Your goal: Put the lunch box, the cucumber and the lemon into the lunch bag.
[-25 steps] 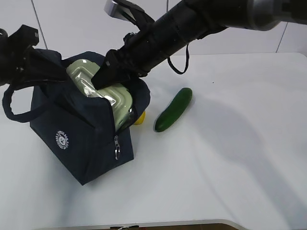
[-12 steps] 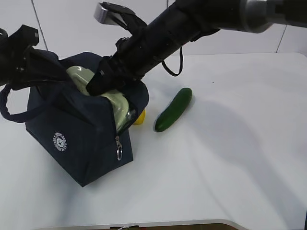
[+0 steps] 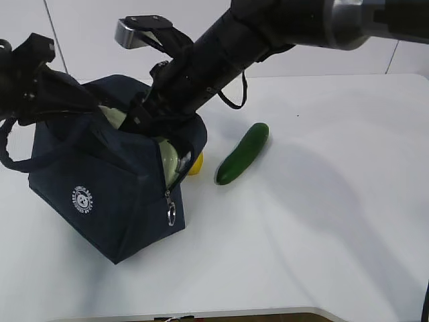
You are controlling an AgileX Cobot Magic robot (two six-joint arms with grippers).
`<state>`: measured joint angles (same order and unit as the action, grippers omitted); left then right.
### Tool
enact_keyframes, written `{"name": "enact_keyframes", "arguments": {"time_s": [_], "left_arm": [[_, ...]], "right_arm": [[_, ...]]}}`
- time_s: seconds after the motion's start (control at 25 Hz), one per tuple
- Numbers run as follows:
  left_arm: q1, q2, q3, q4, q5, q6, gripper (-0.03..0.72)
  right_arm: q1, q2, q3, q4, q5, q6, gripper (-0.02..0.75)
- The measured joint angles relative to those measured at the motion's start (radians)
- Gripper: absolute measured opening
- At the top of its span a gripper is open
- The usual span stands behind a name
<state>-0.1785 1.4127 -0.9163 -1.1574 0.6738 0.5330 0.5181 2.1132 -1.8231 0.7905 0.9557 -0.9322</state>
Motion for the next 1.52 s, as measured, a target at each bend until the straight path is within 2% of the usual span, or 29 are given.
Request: {"name": "enact_keyframes", "arguments": {"time_s": [0.28, 1.2, 1.44, 1.52], "left_arm": [[0.0, 0.0, 0.0, -0.002, 0.0, 0.005, -0.009], [0.0, 0.0, 0.0, -0.007, 0.0, 0.035, -0.009], [0.007, 0.002, 0.0, 0.04, -0.004, 0.037, -0.009], [0.019, 0.002, 0.0, 0.048, -0.004, 0.037, -0.009]], "right_arm": [[0.01, 0.0, 0.0, -0.03, 0.0, -0.009, 0.385], [0.012, 0.0, -0.007, -0.02, 0.026, -0.009, 0.452], [0.012, 0.0, -0.122, -0.042, 0.093, -0.005, 0.452], [0.014, 0.0, -0.183, -0.083, 0.123, 0.032, 0.452]]}}
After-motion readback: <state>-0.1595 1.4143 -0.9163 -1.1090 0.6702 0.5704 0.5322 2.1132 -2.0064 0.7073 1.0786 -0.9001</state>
